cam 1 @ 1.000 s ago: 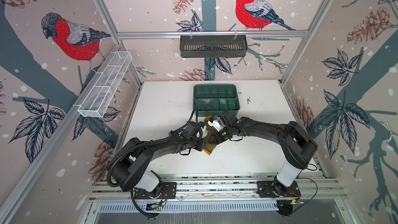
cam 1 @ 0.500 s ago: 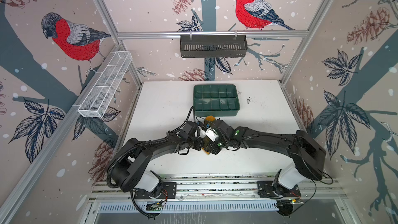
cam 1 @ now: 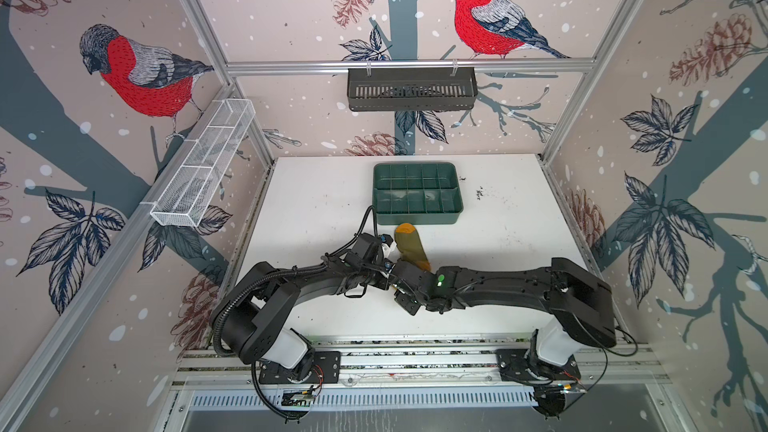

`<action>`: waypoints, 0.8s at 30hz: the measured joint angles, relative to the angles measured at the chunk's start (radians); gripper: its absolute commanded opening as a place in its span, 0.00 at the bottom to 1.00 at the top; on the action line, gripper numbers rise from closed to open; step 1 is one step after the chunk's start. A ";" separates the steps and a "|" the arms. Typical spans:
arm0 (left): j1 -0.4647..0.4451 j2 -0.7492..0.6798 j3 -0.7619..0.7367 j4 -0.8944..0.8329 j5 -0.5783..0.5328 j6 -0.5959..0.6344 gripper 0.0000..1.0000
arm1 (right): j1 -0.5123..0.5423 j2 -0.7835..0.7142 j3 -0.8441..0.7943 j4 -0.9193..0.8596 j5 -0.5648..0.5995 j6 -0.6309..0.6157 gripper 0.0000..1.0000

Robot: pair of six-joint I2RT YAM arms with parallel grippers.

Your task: Roll the socks

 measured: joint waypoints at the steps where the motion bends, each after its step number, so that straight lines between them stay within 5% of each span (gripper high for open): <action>1: 0.001 0.000 -0.001 0.000 0.000 0.000 0.15 | 0.006 0.010 0.003 0.000 0.017 -0.003 0.38; 24: 0.009 0.001 -0.003 -0.008 -0.007 0.002 0.15 | 0.031 0.055 0.016 0.017 0.089 -0.018 0.43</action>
